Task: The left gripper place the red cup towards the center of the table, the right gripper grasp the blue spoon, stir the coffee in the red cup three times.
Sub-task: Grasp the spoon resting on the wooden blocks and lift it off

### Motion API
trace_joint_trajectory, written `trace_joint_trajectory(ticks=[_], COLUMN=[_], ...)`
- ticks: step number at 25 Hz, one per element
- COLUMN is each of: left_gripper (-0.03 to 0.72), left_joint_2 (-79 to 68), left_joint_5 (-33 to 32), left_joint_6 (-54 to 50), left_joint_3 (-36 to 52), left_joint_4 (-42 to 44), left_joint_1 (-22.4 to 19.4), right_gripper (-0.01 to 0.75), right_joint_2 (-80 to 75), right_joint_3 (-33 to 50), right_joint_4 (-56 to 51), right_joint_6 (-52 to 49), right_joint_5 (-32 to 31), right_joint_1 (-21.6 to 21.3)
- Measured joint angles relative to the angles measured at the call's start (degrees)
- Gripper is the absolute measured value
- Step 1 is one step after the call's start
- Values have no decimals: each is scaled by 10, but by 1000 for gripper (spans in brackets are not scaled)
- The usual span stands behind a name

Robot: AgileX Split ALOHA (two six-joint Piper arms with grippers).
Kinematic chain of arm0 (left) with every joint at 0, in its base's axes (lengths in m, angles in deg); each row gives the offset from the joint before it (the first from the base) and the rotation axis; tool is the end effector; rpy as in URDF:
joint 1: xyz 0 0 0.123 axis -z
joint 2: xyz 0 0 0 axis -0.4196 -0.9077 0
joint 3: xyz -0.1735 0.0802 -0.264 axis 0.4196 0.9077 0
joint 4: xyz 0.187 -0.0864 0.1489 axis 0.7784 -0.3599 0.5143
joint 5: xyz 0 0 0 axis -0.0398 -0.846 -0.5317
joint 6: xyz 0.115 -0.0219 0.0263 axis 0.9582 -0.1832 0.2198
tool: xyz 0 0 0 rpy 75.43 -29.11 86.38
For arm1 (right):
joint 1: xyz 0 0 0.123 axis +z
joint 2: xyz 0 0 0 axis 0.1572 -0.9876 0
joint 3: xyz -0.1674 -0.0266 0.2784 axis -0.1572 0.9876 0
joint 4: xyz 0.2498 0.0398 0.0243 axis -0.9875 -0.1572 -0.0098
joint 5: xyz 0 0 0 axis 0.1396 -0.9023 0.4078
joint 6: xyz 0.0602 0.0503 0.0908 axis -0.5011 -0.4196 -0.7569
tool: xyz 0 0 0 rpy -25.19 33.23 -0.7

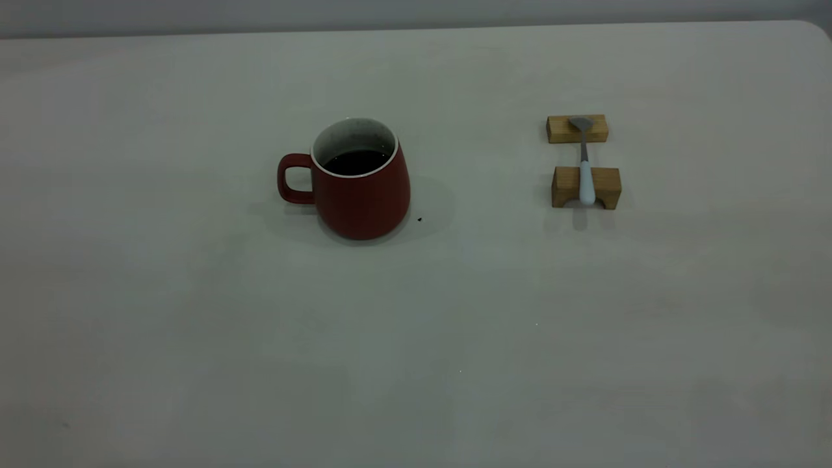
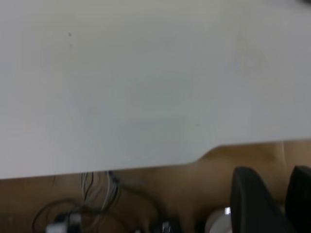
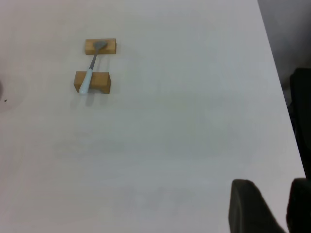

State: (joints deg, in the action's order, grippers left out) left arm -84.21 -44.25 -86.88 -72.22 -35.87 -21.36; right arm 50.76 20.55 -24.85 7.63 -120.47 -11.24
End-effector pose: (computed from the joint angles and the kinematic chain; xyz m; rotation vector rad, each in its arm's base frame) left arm 0.0315 0.0029 0.3008 0.0745 2.4001 0.0270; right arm -0.0174 0.0022 0.2484 0.0022 2.1698 -0.0257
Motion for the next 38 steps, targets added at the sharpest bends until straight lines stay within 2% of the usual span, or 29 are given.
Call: trace_joint_trajectory(ticks=[7, 15, 38], left_gripper=[246, 246, 246], left_joint_2=[155, 240, 244], left_joint_5=[10, 10, 14], left_joint_6=[-31, -33, -20], left_joint_3=[46, 84, 94], left_joint_4=[-5, -5, -5], left_joint_1=[-6, -6, -6], right_gripper=[237, 237, 237], right_joint_2=[0, 0, 0], right_joint_3=[0, 0, 0], right_joint_4=[0, 0, -3], right_joint_6=[0, 0, 0], right_joint_5=[0, 0, 0], right_joint_1=[0, 0, 0])
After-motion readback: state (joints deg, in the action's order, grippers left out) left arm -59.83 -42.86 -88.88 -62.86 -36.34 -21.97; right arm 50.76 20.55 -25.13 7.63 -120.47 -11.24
